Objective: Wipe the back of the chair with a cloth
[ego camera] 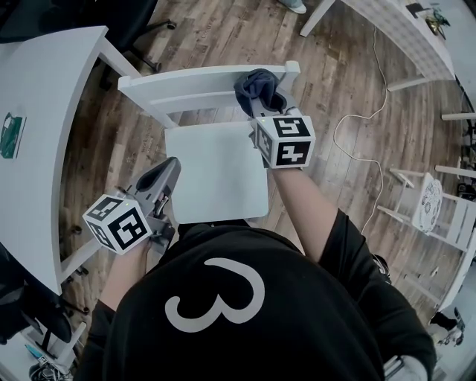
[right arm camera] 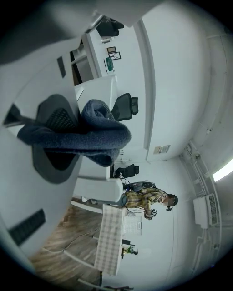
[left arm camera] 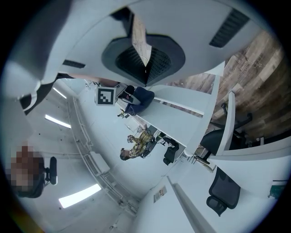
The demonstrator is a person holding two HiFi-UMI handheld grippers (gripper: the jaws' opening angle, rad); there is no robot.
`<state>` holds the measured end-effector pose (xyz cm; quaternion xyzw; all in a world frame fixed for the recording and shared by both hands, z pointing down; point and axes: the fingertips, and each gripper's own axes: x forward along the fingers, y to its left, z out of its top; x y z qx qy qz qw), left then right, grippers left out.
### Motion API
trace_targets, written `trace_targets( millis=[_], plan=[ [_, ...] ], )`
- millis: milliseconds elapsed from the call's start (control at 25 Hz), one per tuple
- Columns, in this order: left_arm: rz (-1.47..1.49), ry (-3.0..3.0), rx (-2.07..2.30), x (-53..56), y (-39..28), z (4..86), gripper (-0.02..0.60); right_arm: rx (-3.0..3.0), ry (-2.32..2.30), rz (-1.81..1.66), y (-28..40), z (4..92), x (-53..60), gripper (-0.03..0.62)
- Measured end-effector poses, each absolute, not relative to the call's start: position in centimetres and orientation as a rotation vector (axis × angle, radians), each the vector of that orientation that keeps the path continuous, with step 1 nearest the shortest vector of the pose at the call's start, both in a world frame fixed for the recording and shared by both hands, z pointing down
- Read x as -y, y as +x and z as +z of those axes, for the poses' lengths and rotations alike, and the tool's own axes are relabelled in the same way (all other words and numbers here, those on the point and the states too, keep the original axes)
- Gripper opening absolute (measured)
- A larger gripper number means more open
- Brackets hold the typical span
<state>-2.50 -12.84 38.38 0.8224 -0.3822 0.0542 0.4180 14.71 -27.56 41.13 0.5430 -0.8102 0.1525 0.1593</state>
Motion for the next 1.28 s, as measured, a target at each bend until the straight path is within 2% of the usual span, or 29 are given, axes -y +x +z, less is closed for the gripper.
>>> trace_targets(
  millis=[280, 680, 960, 1280],
  plan=[
    [0.137, 2.069, 0.95, 12.8, -1.6, 38.4, 0.014, 2.267, 1.641, 0.473, 18.7, 41.1, 27.7, 0.052],
    [0.114, 2.06, 0.971, 12.1, -3.1, 37.6, 0.014, 2.274, 1.665, 0.498, 19.2, 40.3, 26.9, 0.052],
    [0.08, 2.07, 0.95, 12.5, -5.8, 37.1, 0.014, 2.348, 1.605, 0.434, 15.7, 38.6, 24.0, 0.052],
    [0.071, 2.069, 0.958, 12.1, -10.3, 36.9, 0.014, 2.453, 1.469, 0.487, 7.6, 38.4, 21.6, 0.052]
  ],
)
